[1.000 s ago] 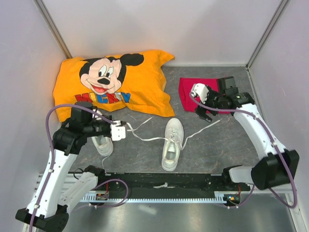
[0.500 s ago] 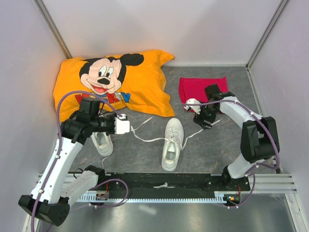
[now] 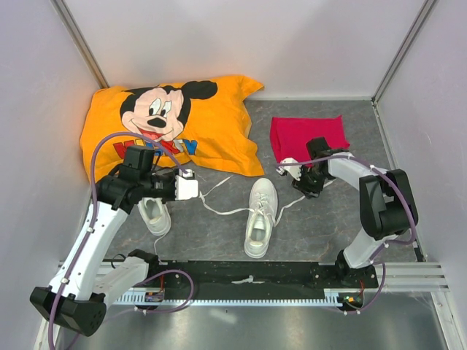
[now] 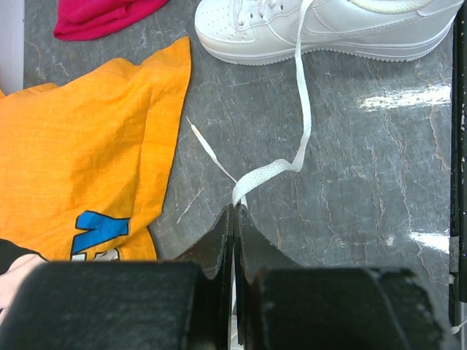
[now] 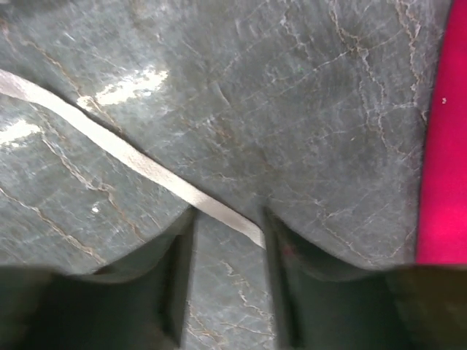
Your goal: Tie the shoes
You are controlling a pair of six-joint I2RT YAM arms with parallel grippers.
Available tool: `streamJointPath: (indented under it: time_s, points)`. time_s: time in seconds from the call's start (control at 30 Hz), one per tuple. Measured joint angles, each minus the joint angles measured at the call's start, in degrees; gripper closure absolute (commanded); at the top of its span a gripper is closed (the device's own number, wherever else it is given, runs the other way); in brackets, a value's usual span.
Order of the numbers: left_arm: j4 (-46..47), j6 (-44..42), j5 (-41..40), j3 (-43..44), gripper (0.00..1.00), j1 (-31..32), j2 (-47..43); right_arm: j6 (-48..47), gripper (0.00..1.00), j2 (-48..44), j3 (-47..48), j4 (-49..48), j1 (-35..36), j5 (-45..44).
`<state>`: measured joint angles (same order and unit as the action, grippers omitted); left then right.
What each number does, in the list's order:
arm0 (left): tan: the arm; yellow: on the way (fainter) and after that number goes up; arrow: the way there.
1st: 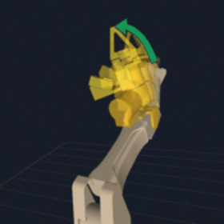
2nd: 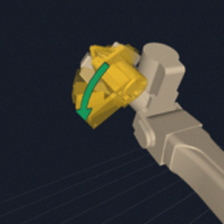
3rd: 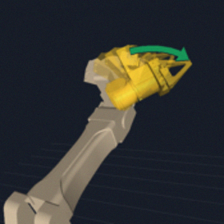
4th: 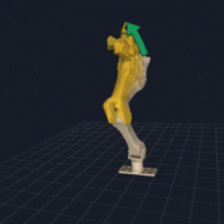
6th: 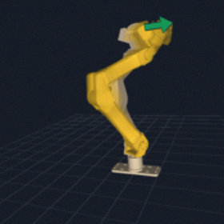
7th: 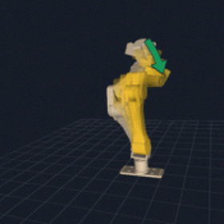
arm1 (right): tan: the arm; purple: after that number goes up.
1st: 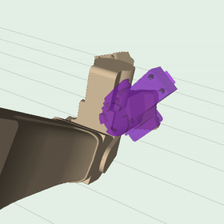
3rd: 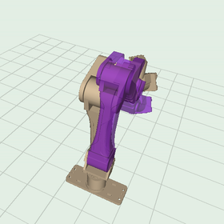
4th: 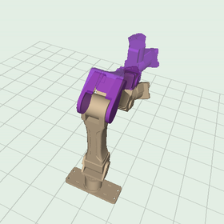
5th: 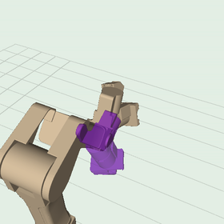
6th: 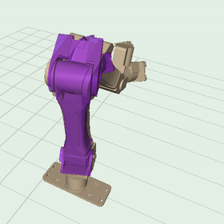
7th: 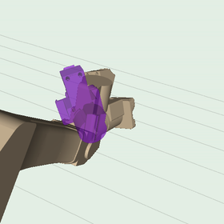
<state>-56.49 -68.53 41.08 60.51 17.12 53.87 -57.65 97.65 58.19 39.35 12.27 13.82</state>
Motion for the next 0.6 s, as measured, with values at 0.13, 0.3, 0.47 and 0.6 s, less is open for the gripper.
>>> streamJointPath:
  time_s: [0.13,0.3,0.47,0.6]
  points:
    - [0.00,0.11,0.02,-0.17,0.98,0.00,0.35,0.13,1.00,-1.75,-2.23,-1.86,0.79,-0.02]
    - [0.83,2.12,0.02,-0.52,0.99,0.00,0.31,1.92,1.00,-5.09,-5.27,-4.07,1.09,-0.33]
    - [3.15,5.99,0.02,-0.96,0.98,0.00,-0.85,7.34,1.00,-16.26,-4.98,-1.33,1.11,2.40]
    - [6.29,10.23,0.20,-1.01,0.98,0.00,-3.30,12.92,1.00,-25.42,3.82,1.03,1.11,7.69]
